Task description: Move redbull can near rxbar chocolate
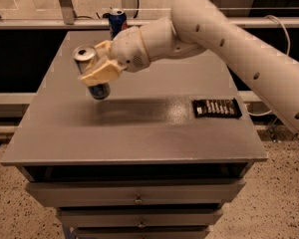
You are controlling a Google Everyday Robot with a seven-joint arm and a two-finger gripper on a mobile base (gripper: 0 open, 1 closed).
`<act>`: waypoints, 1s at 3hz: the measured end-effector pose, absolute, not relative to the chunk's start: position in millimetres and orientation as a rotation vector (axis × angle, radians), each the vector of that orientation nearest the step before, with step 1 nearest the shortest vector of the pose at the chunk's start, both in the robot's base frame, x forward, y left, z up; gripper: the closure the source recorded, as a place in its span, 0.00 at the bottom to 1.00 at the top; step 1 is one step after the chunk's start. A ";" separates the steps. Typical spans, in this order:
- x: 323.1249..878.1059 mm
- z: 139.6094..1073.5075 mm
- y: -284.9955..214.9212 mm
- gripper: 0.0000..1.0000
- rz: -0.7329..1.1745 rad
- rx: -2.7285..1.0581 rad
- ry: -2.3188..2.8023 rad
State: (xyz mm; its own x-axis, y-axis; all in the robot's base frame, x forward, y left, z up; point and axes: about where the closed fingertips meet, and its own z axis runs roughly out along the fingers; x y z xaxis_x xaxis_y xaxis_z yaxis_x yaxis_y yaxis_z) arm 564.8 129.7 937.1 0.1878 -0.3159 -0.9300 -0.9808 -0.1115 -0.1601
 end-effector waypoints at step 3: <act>624.9 968.7 -83.6 1.00 0.668 -1.326 1.528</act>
Offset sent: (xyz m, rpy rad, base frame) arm 0.0784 -0.2454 0.0424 -0.0848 -0.0384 -0.4308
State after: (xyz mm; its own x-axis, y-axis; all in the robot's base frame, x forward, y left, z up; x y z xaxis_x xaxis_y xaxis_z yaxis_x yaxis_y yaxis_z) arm 624.9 -83.6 968.7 0.0622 -0.4172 -0.9067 -0.9490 0.2566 -0.1832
